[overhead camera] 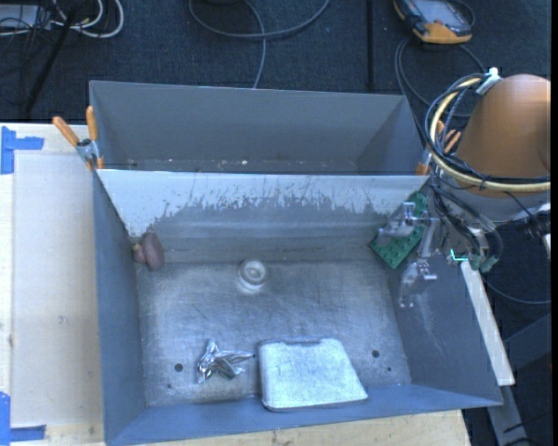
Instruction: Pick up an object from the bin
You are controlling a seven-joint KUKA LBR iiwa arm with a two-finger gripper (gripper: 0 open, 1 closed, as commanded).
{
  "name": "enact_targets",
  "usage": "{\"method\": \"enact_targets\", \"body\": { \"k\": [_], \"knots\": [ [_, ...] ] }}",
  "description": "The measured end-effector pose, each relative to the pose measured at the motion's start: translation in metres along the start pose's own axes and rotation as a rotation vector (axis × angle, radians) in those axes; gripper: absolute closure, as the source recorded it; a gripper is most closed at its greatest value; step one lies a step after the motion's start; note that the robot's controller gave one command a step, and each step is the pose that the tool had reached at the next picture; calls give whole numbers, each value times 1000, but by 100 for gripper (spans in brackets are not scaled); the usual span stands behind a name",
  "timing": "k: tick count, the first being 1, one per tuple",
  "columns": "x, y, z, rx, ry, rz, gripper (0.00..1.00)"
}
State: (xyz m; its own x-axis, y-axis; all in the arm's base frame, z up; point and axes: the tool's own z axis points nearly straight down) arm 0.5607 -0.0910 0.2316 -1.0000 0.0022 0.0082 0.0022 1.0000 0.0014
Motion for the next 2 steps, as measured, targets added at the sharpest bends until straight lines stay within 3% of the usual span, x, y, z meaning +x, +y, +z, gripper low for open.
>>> {"method": "enact_targets", "body": {
  "k": [1, 2],
  "knots": [
    [26, 85, 83, -3, 2, -74, 0],
    [23, 80, 79, 1, -7, -70, 100]
  ]
}}
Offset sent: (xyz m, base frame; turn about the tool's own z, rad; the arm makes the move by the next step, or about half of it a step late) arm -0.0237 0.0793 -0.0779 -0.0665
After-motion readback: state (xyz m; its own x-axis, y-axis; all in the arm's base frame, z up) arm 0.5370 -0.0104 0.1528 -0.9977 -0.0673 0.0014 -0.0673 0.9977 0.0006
